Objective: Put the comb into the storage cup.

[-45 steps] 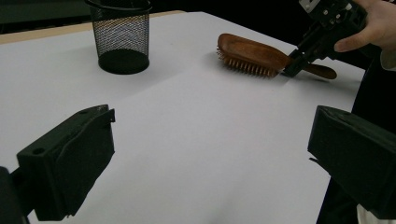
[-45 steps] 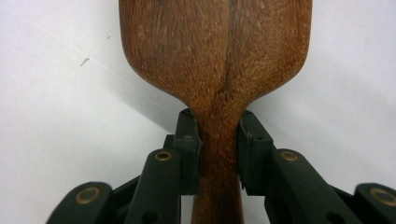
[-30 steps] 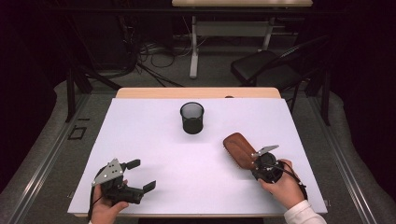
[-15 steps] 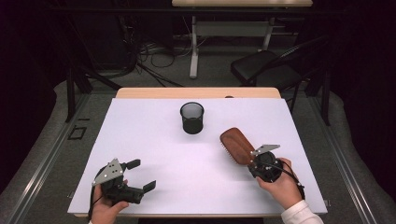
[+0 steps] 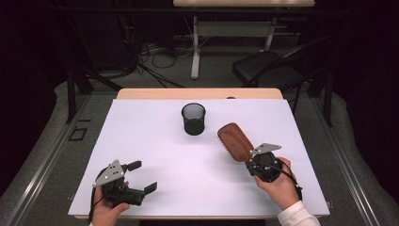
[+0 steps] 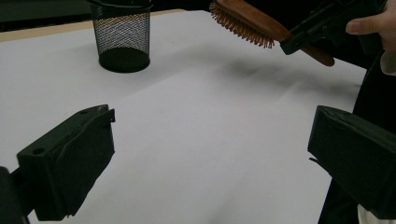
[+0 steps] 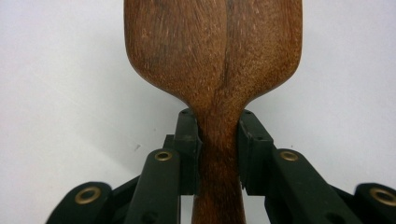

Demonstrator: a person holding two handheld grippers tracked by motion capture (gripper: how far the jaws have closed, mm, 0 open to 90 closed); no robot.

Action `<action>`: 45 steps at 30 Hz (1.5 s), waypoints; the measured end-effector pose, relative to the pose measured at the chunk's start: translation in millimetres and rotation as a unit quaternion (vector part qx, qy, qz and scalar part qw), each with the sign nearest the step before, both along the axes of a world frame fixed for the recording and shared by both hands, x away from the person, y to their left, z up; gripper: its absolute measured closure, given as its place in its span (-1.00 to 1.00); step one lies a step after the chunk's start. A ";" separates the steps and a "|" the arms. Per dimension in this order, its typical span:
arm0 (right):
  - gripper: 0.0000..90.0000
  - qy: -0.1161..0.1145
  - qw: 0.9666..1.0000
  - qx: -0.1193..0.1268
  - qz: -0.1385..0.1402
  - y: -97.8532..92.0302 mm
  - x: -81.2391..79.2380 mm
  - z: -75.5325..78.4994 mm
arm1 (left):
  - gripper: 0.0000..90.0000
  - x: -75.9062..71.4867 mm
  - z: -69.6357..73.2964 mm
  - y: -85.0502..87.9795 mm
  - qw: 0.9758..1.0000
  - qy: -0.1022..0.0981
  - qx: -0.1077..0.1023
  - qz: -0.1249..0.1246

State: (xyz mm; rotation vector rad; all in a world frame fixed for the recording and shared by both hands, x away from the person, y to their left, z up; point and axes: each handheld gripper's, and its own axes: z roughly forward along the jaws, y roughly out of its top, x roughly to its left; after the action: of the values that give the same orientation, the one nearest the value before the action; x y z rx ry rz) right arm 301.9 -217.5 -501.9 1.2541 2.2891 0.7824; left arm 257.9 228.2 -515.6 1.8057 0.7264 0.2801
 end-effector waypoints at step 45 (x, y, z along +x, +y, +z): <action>0.61 -0.125 0.985 0.110 0.037 59.2 2.8 12.6 | -0.99 1.9 -1.9 0.9 1.000 0.002 0.000 0.001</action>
State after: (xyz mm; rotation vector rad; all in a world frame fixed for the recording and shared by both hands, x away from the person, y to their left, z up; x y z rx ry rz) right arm 304.7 -158.3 -489.3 1.0930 2.0994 1.1759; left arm 259.8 229.2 -517.5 1.8063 0.7322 0.2781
